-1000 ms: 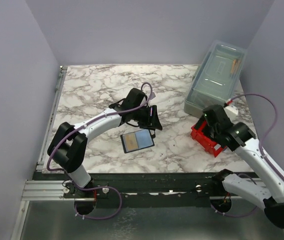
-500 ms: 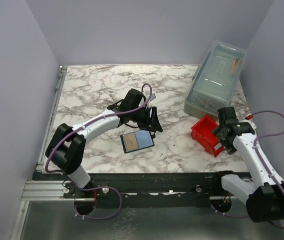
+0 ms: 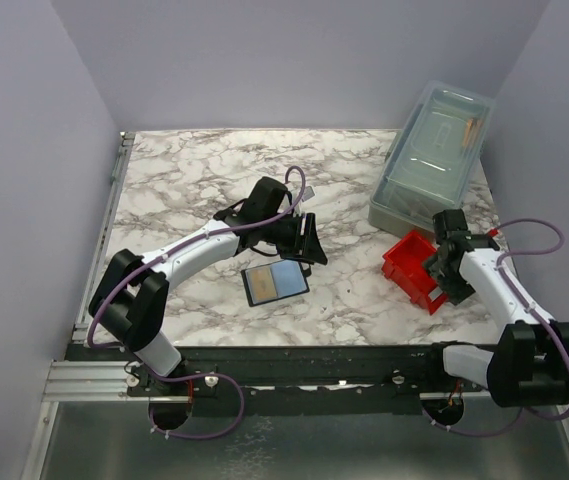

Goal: Put the credit cards into the card holder
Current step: Pick up the credit card from the storage box.

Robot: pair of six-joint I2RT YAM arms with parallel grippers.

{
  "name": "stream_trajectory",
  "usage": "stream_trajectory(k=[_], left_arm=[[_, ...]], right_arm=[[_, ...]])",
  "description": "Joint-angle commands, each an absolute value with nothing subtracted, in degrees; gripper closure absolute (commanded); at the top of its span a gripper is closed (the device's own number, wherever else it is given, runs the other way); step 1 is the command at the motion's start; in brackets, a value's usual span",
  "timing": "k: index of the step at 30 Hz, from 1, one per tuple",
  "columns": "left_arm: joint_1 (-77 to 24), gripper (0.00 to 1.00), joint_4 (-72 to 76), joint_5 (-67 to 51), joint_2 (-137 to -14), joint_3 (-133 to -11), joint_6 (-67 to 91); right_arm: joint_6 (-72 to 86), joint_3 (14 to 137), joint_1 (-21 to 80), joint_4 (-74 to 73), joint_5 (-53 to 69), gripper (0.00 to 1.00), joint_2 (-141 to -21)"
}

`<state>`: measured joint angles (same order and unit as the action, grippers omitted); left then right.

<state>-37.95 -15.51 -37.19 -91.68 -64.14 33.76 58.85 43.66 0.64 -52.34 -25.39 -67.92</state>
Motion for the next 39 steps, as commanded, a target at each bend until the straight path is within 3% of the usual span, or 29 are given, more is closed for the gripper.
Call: stream_trajectory(k=[1, 10, 23, 27, 31, 39], left_arm=[[-38.28, 0.47, -14.63, -39.54, -90.6, -64.07, 32.96], [-38.24, 0.47, -14.5, -39.9, -90.86, -63.98, 32.96], [-38.28, 0.48, -14.28, -40.94, -91.25, -63.98, 33.12], [-38.26, 0.48, -14.15, -41.13, -91.17, -63.85, 33.14], [-38.24, 0.47, -14.06, -41.15, -91.13, -63.81, 33.18], [-38.3, 0.48, -14.06, -41.22, -91.1, -63.81, 33.0]], right_arm=[[63.21, 44.72, 0.35, -55.72, -26.64, 0.23, -71.9], [68.07, 44.77, 0.35, -60.61, -24.38, 0.33, -74.27], [70.22, 47.55, 0.35, -66.69, -25.97, 0.4, -71.39], [69.86, 47.73, 0.35, -67.0, -25.5, 0.45, -71.27], [69.19, 47.92, 0.35, -66.75, -25.35, 0.57, -70.56], [67.9, 48.27, 0.35, -65.61, -25.78, 0.6, -69.28]])
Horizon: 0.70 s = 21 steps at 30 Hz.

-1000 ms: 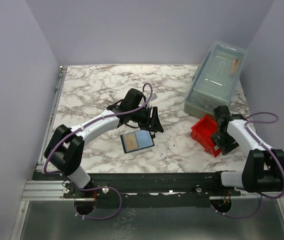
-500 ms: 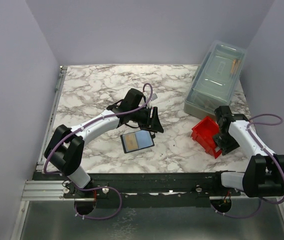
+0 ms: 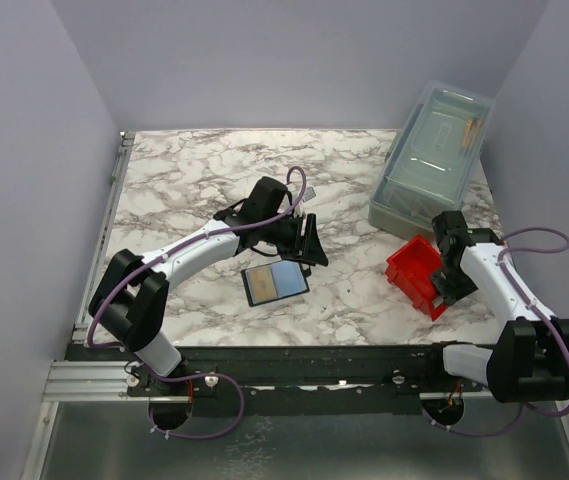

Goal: Put the credit cards into the card holder
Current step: Pick up the credit card from the storage box.

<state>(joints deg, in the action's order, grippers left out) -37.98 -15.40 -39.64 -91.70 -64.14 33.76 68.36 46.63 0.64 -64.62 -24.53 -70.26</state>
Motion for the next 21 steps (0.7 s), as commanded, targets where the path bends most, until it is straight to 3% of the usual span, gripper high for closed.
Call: stream_trajectory(k=[1, 4, 13, 21], left_arm=[[-38.19, 0.48, -14.06, -41.24, -91.09, -63.81, 32.96], [-38.27, 0.48, -14.06, -41.22, -91.09, -63.81, 32.92], [-38.32, 0.48, -14.06, -41.24, -90.9, -63.81, 32.7], [-38.19, 0.48, -14.06, -41.14, -90.76, -63.72, 32.7]], right_arm=[[67.81, 48.41, 0.35, -65.45, -25.98, 0.62, -69.22], [67.39, 48.39, 0.35, -64.54, -26.1, 0.77, -69.17], [66.45, 46.94, 0.35, -61.06, -26.05, 0.99, -68.26], [66.14, 46.14, 0.35, -58.7, -26.81, 1.0, -64.48]])
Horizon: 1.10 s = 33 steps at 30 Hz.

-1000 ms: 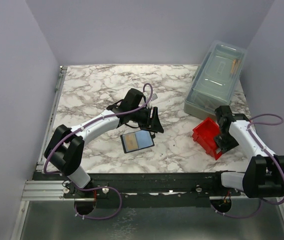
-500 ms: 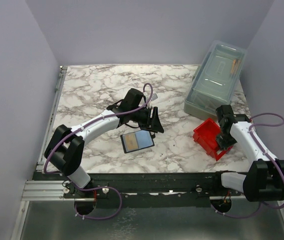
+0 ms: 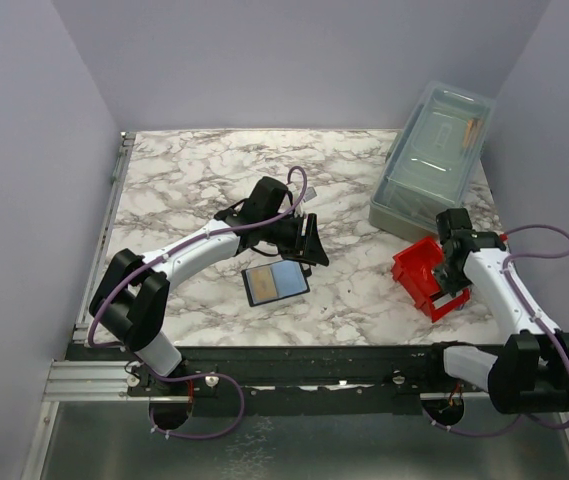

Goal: Put the credit cards into the card holder
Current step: Pick up the credit card from the storage box.

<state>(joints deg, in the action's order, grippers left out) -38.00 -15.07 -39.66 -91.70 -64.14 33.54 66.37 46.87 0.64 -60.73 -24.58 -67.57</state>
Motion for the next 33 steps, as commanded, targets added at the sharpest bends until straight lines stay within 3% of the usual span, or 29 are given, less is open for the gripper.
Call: stream_trajectory(k=[1, 21, 28, 33], left_arm=[[-38.21, 0.48, -14.06, -41.07, -90.79, -63.72, 32.7], [-36.37, 0.48, -17.48, -32.97, -89.45, -62.61, 31.85], [-31.24, 0.48, -20.55, -32.17, -86.27, -59.85, 32.1], [-26.22, 0.48, -21.83, -33.08, -84.68, -57.04, 33.05]], right_arm=[[65.57, 45.79, 0.35, -57.58, -27.07, 1.0, -63.52], [49.42, 44.05, 0.35, -44.38, -20.34, 1.0, -45.33], [42.25, 43.96, 0.35, -37.35, -8.16, 1.0, -41.71], [37.21, 43.93, 0.35, -30.57, 7.76, 1.0, -45.14]])
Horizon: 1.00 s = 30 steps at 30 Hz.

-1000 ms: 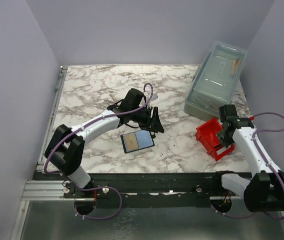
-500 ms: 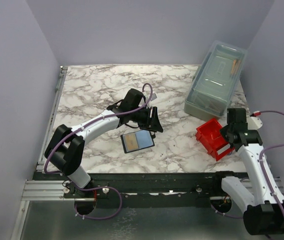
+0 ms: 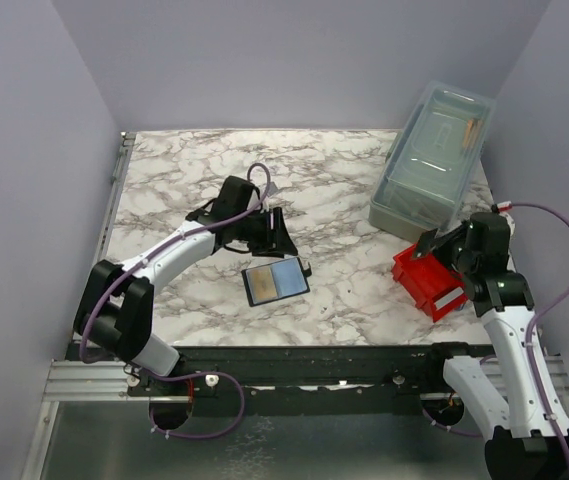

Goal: Put the credit cards into the card holder
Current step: Pick up the credit card from the storage box, then insert the credit card into the card holder.

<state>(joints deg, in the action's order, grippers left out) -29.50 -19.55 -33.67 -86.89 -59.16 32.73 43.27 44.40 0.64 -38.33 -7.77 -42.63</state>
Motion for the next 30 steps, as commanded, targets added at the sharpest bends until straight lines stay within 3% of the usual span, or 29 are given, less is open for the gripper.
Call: stream_trajectory(k=[1, 9, 14, 18, 22, 30], left_arm=[[-25.13, 0.48, -22.14, -32.91, -84.34, -56.44, 33.44], [-17.53, 0.47, -25.69, -28.87, -82.96, -51.59, 36.34], [-14.78, 0.47, -27.18, -27.72, -83.69, -48.62, 36.63], [-14.33, 0.4, -27.84, -24.1, -85.06, -46.85, 36.98], [-14.24, 0.4, -28.15, -22.48, -86.42, -45.49, 37.55], [-14.26, 0.41, -28.34, -19.65, -88.68, -43.89, 39.85]], right_arm=[[37.03, 43.65, 0.35, -29.13, 12.0, 1.0, -45.97], [38.66, 41.03, 4.19, -14.89, 30.72, 1.0, -51.75], [39.48, 42.79, 20.22, -3.99, 28.39, 1.0, -60.7], [40.07, 44.41, 27.05, 5.91, 29.86, 1.0, -70.99], [40.13, 46.97, 30.88, 11.95, 32.04, 1.0, -82.73], [41.2, 46.76, 33.35, 20.62, 36.09, 1.0, -93.07]])
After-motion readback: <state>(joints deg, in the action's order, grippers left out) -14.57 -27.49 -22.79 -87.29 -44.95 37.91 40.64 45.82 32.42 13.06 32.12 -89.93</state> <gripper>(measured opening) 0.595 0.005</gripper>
